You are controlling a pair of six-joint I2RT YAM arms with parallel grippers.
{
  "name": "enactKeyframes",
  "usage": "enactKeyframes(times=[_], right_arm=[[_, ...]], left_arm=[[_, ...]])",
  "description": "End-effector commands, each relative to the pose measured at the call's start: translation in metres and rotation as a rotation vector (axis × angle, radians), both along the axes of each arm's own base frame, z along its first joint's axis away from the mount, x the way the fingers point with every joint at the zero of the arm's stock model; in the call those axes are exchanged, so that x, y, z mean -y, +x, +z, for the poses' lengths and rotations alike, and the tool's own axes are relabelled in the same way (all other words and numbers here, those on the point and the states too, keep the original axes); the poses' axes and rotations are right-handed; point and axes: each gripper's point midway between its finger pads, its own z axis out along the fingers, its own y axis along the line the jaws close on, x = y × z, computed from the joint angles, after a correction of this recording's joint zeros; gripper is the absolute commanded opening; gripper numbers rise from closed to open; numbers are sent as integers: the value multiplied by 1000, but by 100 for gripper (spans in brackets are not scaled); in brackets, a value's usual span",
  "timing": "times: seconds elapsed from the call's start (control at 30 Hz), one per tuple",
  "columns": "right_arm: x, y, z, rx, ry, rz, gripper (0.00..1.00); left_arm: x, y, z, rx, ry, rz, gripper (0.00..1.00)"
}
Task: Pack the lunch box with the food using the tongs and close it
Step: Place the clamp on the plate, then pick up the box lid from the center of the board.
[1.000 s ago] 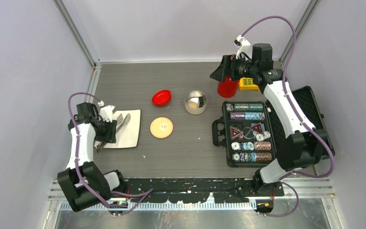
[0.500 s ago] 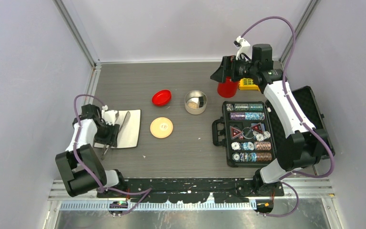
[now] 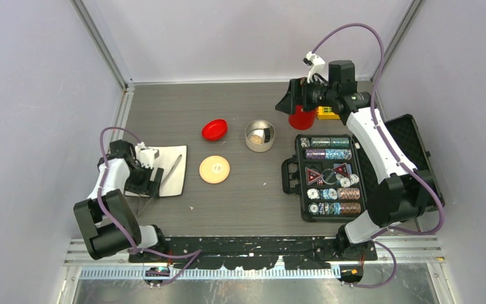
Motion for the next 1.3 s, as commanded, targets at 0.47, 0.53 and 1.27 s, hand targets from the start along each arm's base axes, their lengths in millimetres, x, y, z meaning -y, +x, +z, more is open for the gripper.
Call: enactKeyframes(times=[0.47, 0.53, 1.27], right_arm=[[-101, -31, -55, 22, -180, 245, 85], [-118, -34, -65, 8, -201, 265, 81], [-221, -39, -197, -264, -325, 249, 48]], left_arm=[[9, 26, 87, 177, -46, 37, 100], [10, 31, 100, 212, -53, 47, 100], [20, 42, 176, 475, -66, 127, 100]])
